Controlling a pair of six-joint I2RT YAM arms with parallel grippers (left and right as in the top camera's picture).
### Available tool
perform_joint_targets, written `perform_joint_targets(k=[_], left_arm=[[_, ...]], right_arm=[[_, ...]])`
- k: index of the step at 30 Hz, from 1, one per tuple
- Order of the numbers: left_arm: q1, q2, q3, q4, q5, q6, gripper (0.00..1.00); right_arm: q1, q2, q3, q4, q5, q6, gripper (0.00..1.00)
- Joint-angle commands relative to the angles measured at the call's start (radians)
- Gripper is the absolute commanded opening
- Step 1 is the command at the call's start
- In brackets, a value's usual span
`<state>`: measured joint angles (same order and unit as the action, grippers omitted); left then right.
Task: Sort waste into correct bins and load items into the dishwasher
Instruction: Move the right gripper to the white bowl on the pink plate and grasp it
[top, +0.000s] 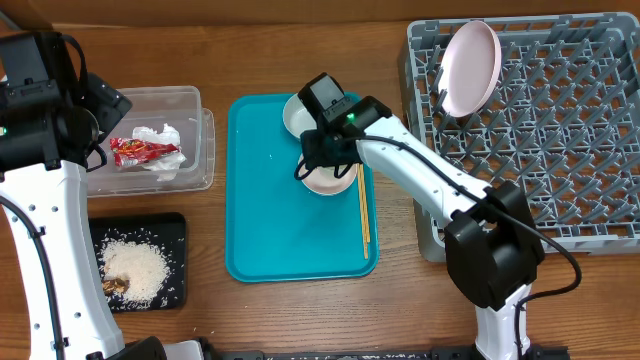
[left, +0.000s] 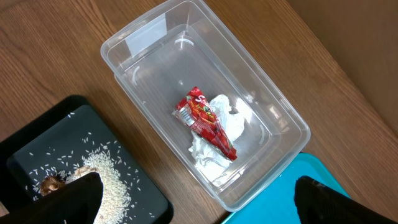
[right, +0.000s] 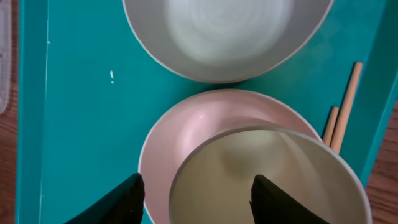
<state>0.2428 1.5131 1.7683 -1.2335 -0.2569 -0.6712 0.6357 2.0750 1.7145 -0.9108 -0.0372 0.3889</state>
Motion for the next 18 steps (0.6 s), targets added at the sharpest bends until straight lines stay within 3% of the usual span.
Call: perform_joint_targets(k=[1,5,18], left_arm=[[-0.001,0.003,0.008,0.003,0.004,0.009,1.00],[-0.001,0.003,0.008,0.003,0.004,0.009,1.00],[-0.001,0.003,0.008,0.003,0.004,0.009,1.00]], right_arm=[[0.007,-0.003,0.013,0.002,0.002,0.009,0.47],[0.009,-0.003,0.013,-0.012,0.002,0.009,0.33],[0.045,0.015,0.005,-0.018,0.003,0.014,0.30]])
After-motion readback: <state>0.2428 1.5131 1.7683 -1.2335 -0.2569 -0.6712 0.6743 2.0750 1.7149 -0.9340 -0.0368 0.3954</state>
